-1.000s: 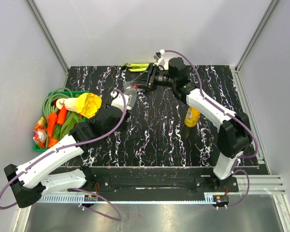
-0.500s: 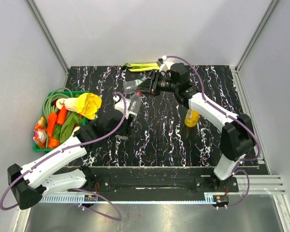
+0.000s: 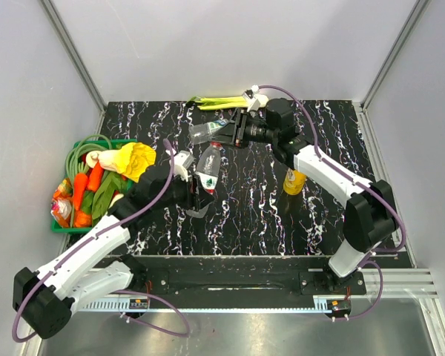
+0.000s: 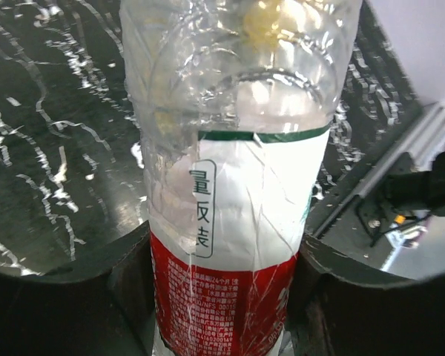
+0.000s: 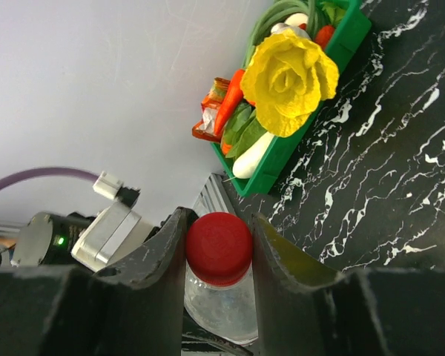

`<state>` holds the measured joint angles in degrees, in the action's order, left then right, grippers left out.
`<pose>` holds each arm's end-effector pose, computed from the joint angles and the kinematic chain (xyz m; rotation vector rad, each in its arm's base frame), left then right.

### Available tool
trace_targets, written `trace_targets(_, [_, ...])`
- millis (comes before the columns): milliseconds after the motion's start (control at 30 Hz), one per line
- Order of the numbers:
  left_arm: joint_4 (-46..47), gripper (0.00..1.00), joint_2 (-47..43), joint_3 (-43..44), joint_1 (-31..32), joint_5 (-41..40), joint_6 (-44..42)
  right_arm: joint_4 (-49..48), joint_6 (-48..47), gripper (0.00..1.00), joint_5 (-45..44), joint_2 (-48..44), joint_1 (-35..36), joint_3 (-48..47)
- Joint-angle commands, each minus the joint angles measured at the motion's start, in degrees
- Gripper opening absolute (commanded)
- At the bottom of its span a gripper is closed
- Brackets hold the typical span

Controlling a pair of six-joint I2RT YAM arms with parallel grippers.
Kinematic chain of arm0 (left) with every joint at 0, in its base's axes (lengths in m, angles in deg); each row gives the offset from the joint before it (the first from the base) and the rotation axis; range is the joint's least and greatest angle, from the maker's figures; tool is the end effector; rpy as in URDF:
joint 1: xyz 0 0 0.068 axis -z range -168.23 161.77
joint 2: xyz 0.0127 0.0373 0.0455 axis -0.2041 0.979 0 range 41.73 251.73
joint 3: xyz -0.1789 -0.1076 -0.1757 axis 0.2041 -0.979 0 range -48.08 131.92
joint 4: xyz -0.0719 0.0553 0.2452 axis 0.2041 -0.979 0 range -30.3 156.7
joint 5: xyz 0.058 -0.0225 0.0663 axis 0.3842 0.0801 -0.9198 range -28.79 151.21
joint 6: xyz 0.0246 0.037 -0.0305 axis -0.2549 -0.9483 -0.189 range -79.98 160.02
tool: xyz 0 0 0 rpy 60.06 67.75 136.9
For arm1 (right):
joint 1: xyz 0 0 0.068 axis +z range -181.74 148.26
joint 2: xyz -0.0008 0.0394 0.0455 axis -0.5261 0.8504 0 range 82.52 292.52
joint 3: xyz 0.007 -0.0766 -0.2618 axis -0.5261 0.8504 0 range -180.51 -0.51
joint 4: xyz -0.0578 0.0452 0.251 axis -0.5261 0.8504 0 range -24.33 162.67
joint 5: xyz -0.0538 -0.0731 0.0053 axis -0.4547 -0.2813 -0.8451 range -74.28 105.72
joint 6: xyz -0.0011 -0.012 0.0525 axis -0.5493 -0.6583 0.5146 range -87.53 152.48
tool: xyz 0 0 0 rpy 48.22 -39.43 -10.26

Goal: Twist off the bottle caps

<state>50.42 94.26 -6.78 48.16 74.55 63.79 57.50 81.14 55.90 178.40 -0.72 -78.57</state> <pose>0.1625 -0.1298 0.2840 0.3883 2.1225 -0.8721 0.3296 0.2251 0.3414 -0.2897 1.9755 1.5677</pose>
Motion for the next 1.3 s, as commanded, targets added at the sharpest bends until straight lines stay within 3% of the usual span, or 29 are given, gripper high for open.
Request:
trace_targets(0, [13.7,0.16,-1.9,-0.5,-2.4,16.0,4.7,-5.2,-0.3,0.00,7.6,-4.7,0.6,-0.4])
trace_targets(300, [23.5,0.16,-4.0,-0.5,-3.0,28.7,7.3,-13.1,1.1,0.00,15.6,-5.7,0.0,-0.5])
trace_targets(700, [38.6,0.16,-5.2,-0.1,-3.1,39.2,15.3,-34.1,9.4,0.00,27.1,-6.8,-0.3,1.7])
trace_targets(933, [37.1,0.16,-4.3,0.9,-3.1,39.8,14.7,-35.9,10.4,0.00,26.7,-7.3,-0.3,1.9])
trace_targets(1033, [35.3,0.16,-3.9,0.8,-3.1,39.1,13.9,-35.5,10.6,0.09,25.5,-7.1,-0.6,1.9])
trace_targets(1267, [29.1,0.16,-3.7,1.7,-3.2,37.8,10.6,-38.1,12.5,0.72,23.8,-7.2,-1.8,2.7])
